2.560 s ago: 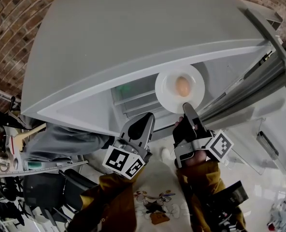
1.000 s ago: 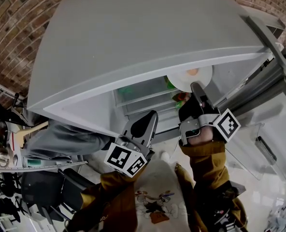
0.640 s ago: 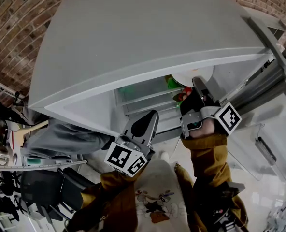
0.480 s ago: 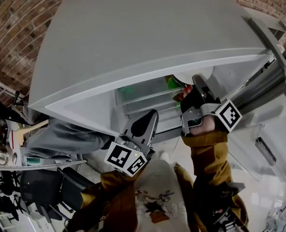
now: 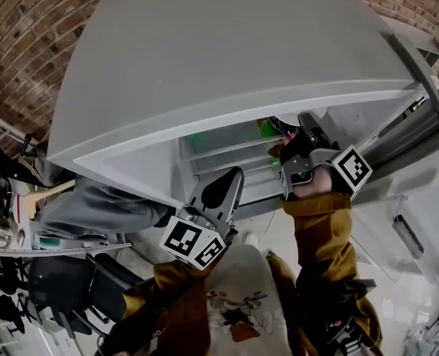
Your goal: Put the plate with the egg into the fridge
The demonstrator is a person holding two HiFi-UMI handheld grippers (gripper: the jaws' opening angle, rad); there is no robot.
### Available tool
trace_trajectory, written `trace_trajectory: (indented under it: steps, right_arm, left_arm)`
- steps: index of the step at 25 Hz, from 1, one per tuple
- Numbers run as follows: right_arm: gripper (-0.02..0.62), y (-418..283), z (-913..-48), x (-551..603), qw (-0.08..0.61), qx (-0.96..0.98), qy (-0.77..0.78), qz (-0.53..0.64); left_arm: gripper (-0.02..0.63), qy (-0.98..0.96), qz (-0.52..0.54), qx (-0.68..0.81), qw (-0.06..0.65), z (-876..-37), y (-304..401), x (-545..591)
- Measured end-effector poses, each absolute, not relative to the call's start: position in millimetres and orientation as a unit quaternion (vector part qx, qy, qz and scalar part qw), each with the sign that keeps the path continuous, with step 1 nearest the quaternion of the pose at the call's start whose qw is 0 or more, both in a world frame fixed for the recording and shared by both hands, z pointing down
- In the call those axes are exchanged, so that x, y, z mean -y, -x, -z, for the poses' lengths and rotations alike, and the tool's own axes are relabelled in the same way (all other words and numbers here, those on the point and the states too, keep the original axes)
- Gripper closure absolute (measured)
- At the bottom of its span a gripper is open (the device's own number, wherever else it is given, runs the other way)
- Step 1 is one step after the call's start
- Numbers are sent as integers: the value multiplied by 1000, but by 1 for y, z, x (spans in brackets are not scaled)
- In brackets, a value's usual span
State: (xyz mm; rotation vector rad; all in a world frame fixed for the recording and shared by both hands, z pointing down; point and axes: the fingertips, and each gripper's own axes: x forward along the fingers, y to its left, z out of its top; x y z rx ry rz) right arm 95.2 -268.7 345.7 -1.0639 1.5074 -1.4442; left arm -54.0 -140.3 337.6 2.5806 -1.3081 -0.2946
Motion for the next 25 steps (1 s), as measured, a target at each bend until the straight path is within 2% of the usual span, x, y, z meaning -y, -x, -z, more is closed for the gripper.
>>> trace_trajectory:
  steps: [25]
  right_arm:
    - [578,-99,-350,286,392,-564,426,589]
  left_arm:
    - [600,-883,97,447,101,-328,50,148]
